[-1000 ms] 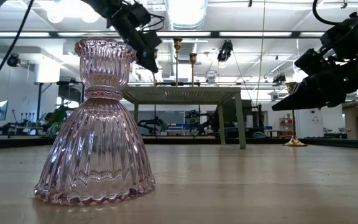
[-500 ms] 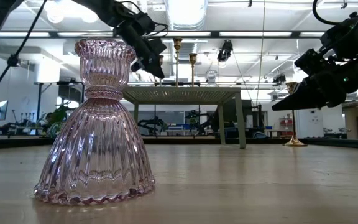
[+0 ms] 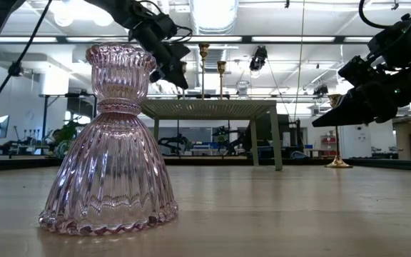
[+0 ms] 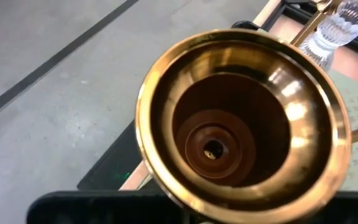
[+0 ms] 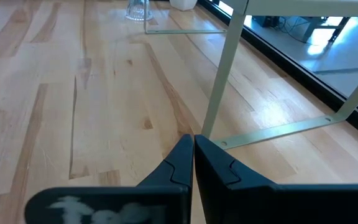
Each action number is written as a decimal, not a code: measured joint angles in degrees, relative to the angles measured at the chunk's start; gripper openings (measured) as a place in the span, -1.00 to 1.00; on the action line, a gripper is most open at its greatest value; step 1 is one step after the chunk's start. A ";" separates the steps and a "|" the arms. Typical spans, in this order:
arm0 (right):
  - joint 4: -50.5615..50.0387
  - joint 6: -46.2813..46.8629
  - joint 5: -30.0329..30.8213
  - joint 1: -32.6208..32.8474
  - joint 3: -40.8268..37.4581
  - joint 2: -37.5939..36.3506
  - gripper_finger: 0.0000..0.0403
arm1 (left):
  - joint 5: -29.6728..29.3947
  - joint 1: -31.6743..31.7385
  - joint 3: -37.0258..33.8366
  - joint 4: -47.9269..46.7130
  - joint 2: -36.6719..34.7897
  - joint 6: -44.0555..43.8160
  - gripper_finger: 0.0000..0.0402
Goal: Pick & Place candle stick holders
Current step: Put the gold candle holder on the shelf, then put the transparent glass candle holder on the shelf
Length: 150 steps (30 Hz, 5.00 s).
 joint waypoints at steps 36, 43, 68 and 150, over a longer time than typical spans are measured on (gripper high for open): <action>-0.02 0.00 0.00 0.02 0.00 0.00 -0.96 | -1.19 -0.97 0.02 -1.67 -0.20 0.06 -0.90; 0.00 0.00 0.00 0.02 0.00 0.00 -0.96 | -1.07 -1.34 0.02 -1.72 -0.20 -0.10 -0.88; 0.00 0.00 0.00 0.02 0.00 0.00 -0.96 | -0.44 -1.44 -0.15 -1.67 0.04 0.78 -0.64; -0.02 0.00 0.00 0.00 0.00 -0.02 -0.96 | -18.24 -31.99 -60.78 -0.22 -54.19 -47.79 0.24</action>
